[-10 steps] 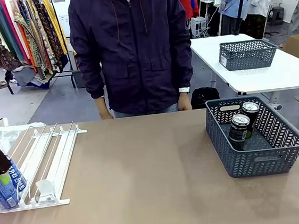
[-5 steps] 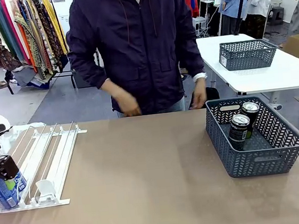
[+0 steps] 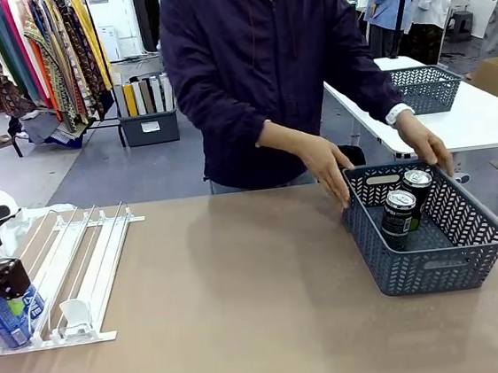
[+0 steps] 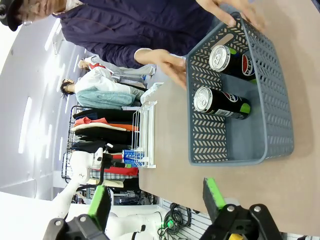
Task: Retrieve and store the cans from the dispenser.
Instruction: Pick up one can from the Automatic Can Dispenser and place it in the middle of the table.
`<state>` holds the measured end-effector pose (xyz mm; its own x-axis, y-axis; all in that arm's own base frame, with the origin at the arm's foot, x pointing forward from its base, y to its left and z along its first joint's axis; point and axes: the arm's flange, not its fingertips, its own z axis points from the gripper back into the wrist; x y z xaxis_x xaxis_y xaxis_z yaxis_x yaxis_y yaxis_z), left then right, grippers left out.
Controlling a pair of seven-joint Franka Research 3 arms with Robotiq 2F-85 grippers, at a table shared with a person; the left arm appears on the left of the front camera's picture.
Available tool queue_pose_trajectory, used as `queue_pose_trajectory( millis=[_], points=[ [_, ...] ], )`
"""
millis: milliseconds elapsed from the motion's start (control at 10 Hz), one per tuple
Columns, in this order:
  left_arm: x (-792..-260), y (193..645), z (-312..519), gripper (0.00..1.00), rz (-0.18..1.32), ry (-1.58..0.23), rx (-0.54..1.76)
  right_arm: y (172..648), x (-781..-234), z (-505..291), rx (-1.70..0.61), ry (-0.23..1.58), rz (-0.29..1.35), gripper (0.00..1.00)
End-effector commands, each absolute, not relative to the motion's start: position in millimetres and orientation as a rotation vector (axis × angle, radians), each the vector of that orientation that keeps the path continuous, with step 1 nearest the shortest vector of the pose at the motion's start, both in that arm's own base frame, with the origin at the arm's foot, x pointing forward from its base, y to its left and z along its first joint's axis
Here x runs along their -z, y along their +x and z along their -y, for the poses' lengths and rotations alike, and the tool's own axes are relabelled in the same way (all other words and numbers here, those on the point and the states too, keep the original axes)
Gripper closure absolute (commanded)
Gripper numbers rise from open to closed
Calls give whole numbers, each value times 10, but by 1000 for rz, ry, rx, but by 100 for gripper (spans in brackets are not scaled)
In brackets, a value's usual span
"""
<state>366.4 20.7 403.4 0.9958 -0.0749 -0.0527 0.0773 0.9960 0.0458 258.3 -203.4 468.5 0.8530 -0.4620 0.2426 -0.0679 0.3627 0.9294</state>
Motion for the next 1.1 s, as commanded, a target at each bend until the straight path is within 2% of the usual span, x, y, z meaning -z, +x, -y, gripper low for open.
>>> queue_pose_trajectory(
  millis=[0, 700, 1000],
  points=[
    [-3992, 3634, -231, 100, -17, 39, 64, 2579, -4692, 2046, 254, 1194, 533, 0],
    [-4100, 3611, -216, 100, 7, 21, 75, 2579, -4692, 2046, 254, 1194, 533, 0],
    [-4941, 3433, -370, 100, 66, -28, 56, 2579, -4692, 2046, 254, 1194, 533, 0]
  ],
)
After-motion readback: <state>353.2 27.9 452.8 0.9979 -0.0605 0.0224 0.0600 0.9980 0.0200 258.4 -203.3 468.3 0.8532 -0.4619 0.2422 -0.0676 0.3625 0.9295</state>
